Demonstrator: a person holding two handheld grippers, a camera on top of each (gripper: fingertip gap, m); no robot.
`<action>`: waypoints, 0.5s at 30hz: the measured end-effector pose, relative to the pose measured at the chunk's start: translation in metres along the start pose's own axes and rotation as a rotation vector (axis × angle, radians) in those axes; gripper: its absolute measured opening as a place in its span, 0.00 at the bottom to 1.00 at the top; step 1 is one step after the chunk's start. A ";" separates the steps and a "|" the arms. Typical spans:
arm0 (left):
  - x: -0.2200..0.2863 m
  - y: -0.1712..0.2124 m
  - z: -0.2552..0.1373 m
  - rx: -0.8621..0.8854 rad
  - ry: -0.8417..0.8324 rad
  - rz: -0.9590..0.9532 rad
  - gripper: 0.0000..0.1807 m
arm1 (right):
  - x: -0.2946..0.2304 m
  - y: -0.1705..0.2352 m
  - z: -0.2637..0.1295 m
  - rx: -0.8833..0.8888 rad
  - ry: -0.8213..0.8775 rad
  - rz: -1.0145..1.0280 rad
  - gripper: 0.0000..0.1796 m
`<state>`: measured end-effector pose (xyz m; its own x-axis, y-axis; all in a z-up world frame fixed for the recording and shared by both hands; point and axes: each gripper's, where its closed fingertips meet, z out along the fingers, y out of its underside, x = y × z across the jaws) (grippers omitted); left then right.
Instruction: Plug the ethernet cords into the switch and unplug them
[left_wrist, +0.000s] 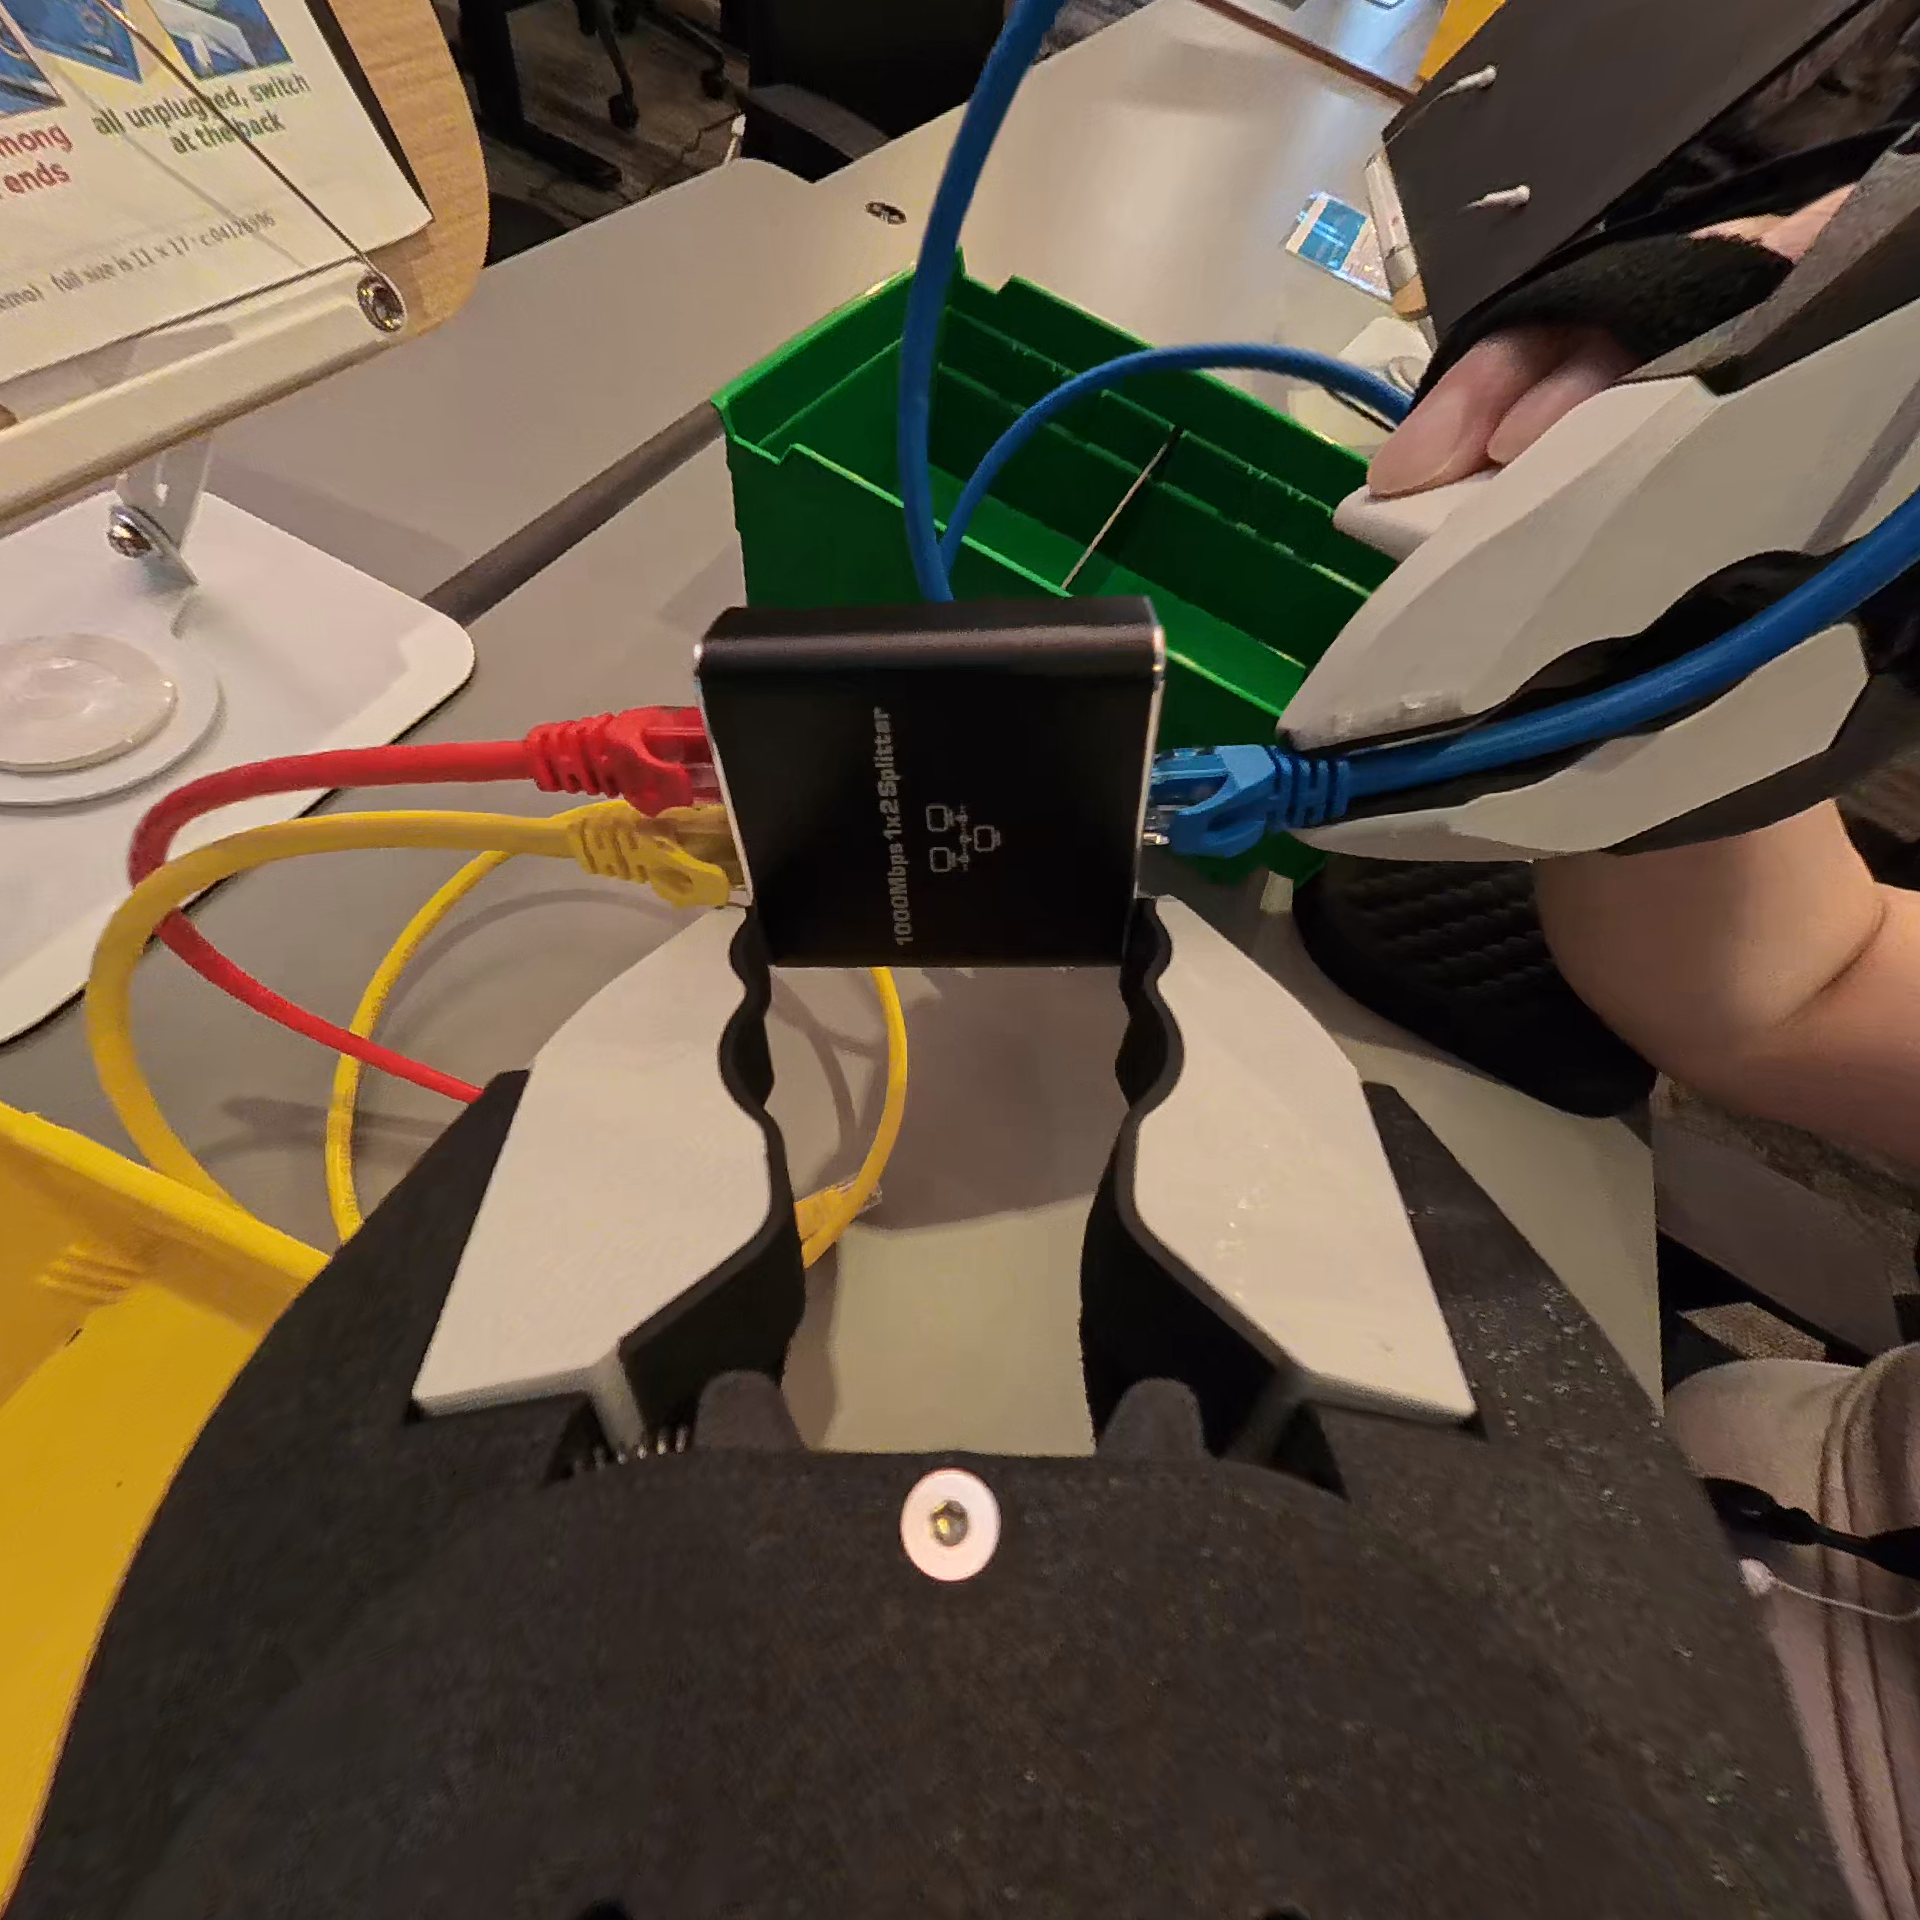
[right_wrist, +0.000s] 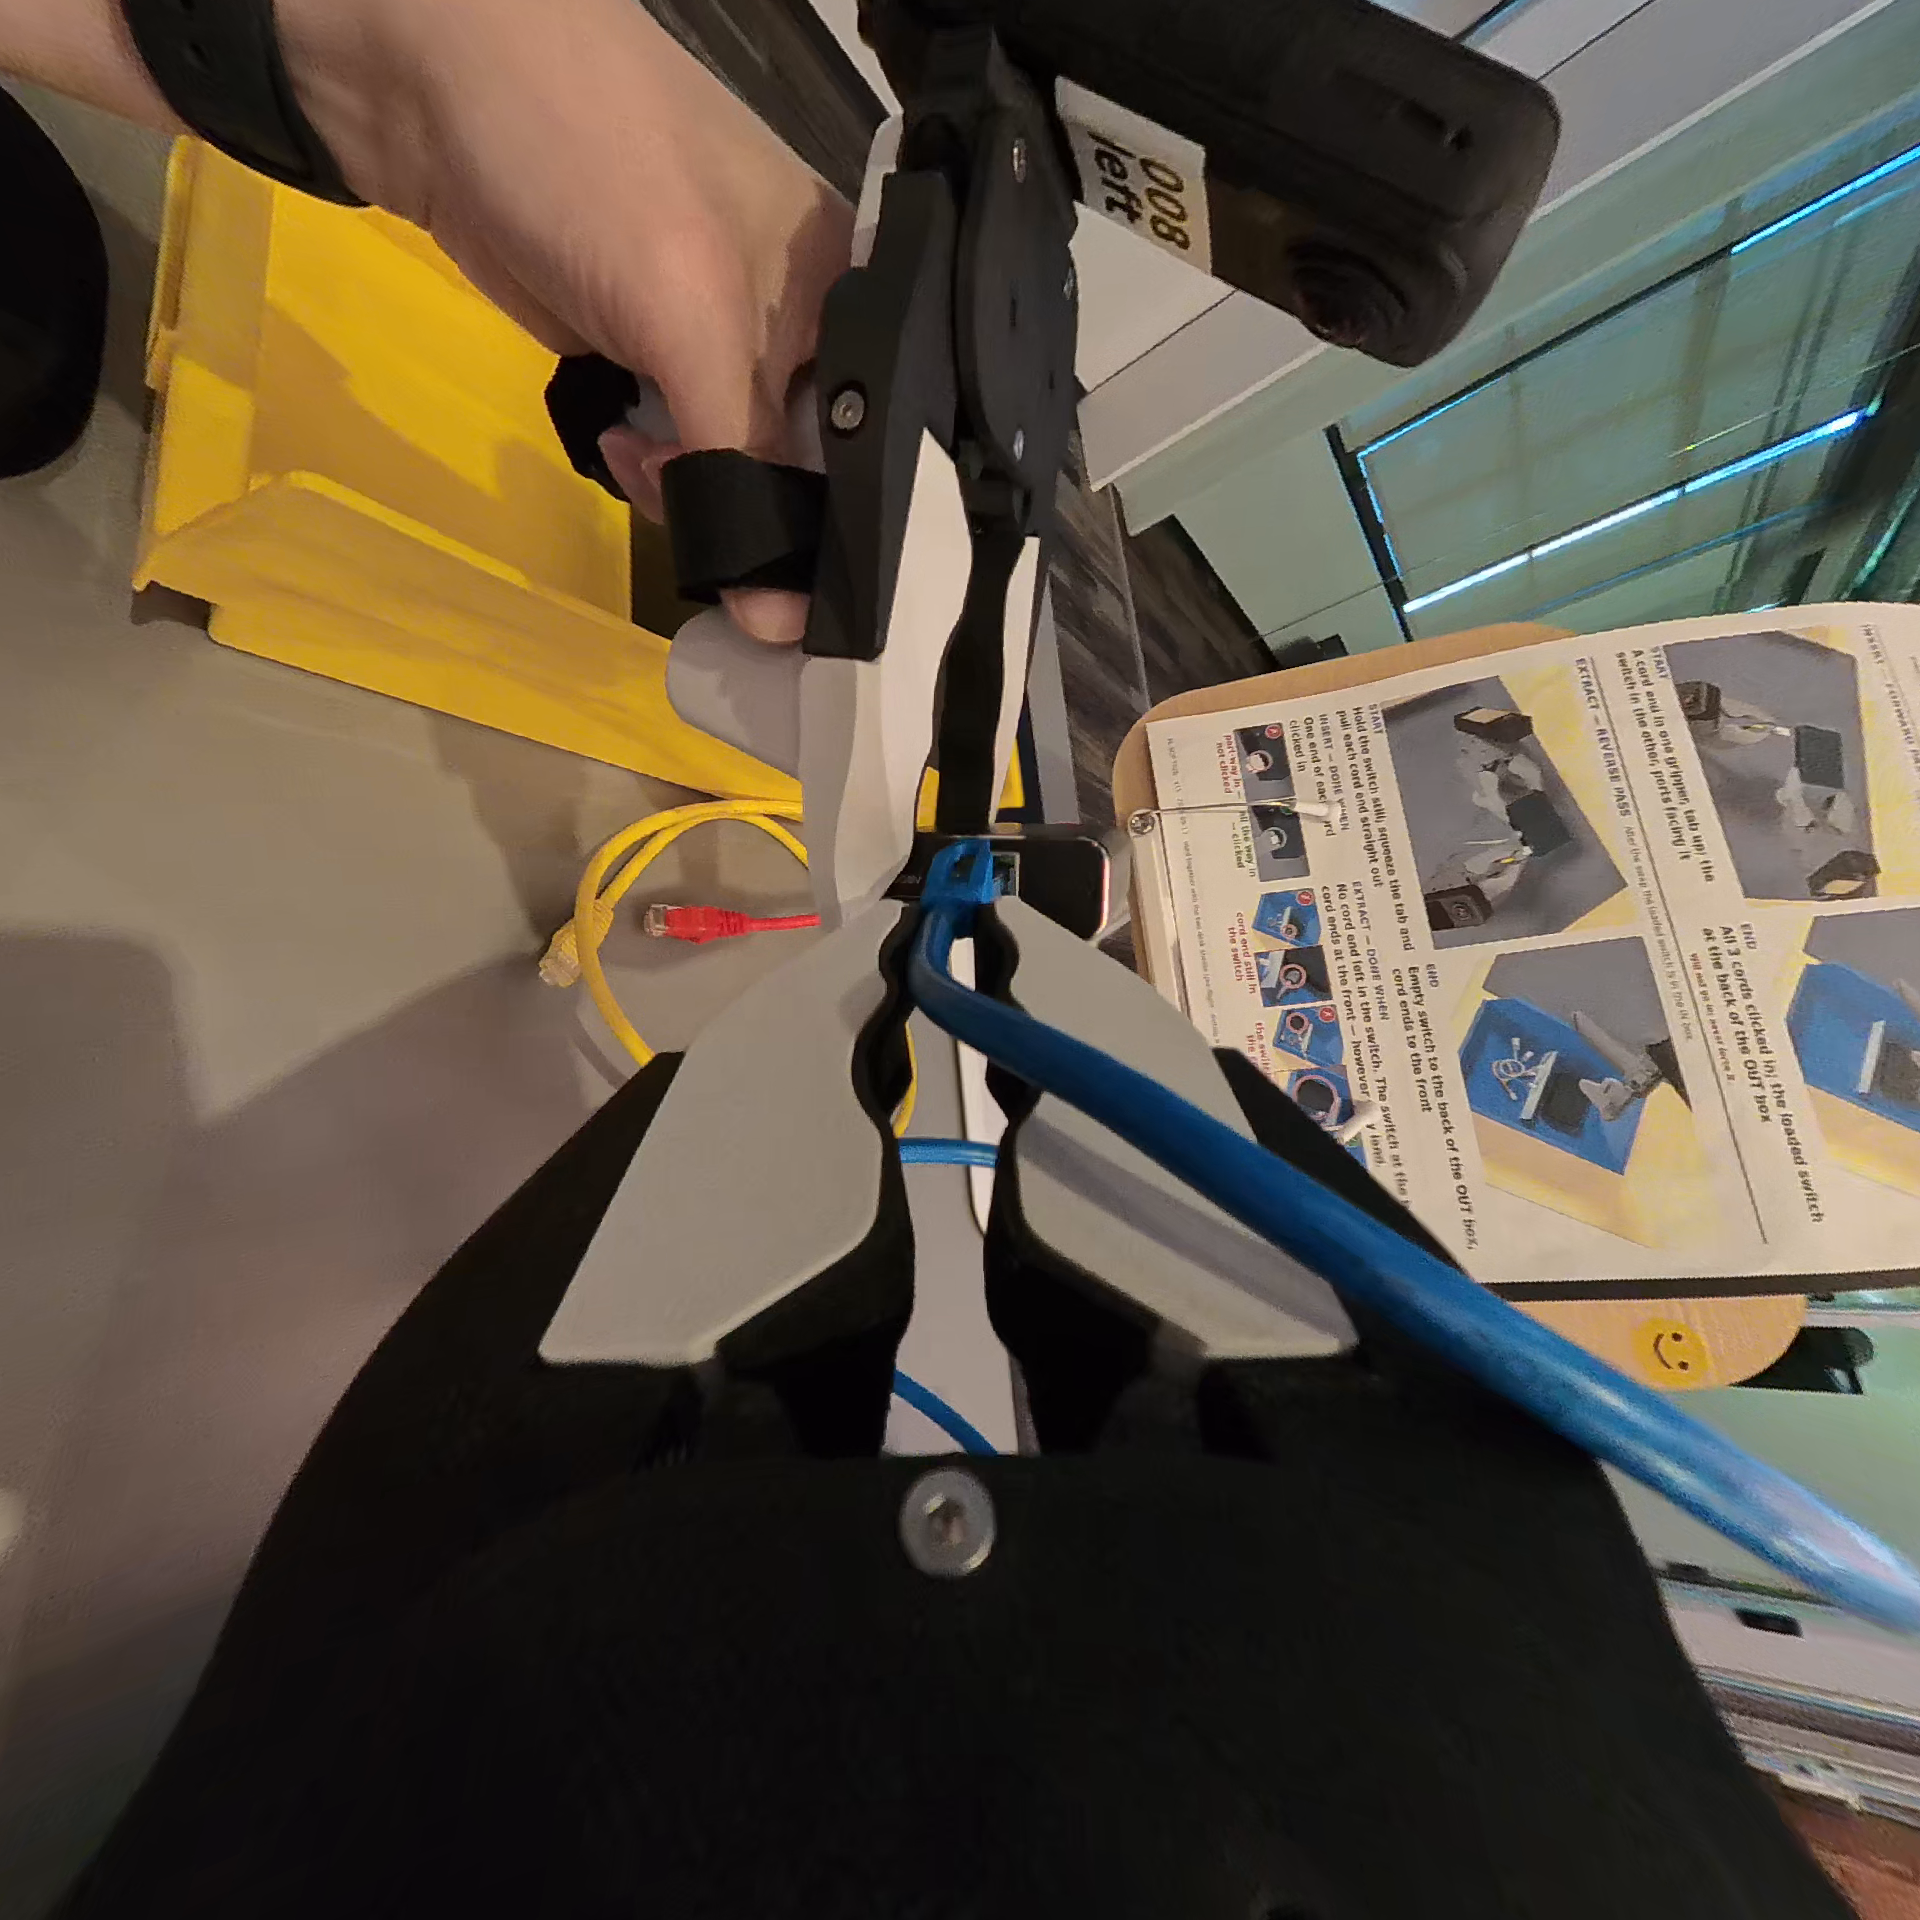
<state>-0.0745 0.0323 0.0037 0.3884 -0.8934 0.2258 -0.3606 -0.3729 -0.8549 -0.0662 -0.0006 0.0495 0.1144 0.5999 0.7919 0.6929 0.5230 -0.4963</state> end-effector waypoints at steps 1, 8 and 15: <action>0.000 0.001 0.000 -0.005 -0.001 0.007 0.36 | -0.001 0.000 0.000 0.002 -0.008 0.006 0.06; 0.001 0.002 0.003 0.001 0.019 -0.004 0.36 | -0.002 0.001 0.001 0.010 -0.010 0.009 0.06; 0.000 -0.010 -0.001 0.084 0.054 -0.081 0.36 | 0.011 -0.001 0.000 0.035 0.067 0.045 0.06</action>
<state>-0.0715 0.0356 0.0131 0.3666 -0.8742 0.3184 -0.2571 -0.4241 -0.8683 -0.0660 0.0056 0.0587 0.1929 0.5819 0.7901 0.6609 0.5181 -0.5429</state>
